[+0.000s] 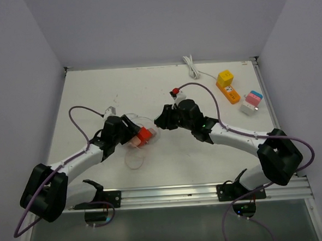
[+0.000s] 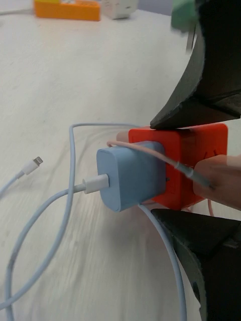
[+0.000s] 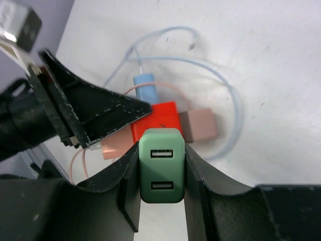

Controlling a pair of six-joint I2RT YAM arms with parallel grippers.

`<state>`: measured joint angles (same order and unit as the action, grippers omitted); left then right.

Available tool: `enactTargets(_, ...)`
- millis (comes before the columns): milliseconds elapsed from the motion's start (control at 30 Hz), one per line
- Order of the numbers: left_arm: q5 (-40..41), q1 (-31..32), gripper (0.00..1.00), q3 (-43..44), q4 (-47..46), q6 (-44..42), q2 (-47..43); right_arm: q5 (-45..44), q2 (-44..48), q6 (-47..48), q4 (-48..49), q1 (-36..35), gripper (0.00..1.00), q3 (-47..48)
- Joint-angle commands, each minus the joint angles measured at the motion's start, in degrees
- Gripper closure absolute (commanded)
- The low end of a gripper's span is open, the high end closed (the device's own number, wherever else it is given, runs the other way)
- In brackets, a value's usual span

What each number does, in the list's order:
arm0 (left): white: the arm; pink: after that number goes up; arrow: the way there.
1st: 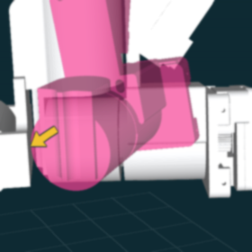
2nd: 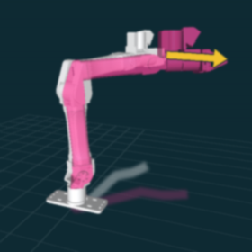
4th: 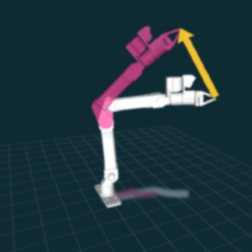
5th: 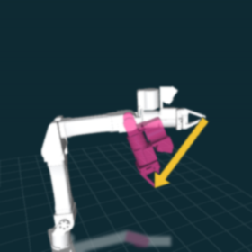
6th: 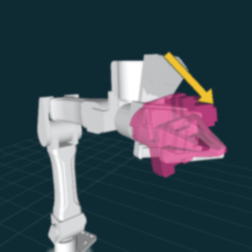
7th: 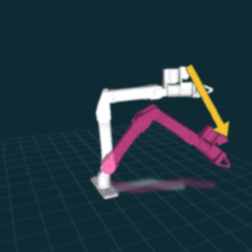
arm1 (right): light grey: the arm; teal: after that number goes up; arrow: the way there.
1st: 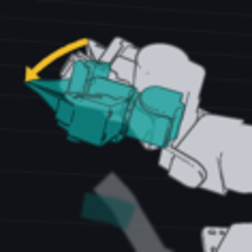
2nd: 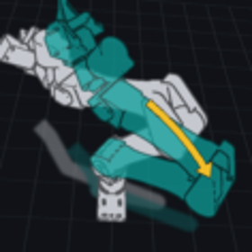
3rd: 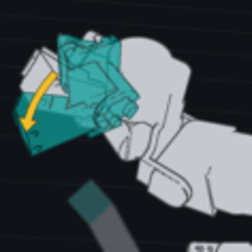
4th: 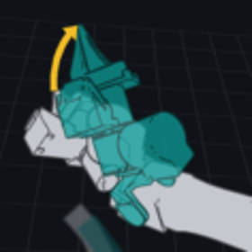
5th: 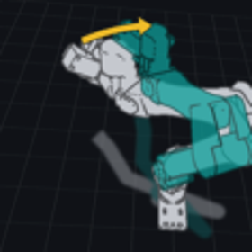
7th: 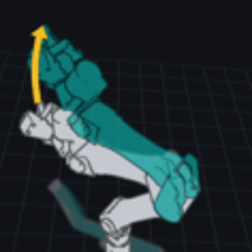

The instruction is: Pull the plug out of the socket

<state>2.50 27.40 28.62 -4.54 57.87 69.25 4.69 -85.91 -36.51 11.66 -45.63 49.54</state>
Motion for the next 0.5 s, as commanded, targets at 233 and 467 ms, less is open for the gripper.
enactTargets(233,12.36,-1.82,1.0,9.86,15.87,-10.4,-8.33,-4.51,10.67,0.74,-5.42,7.38,1.0,2.59)
enactTargets(467,8.23,-1.82,1.0,11.11,14.64,-14.44,-8.7,-1.0,8.31,-0.23,-4.28,12.4,1.0,-2.34)
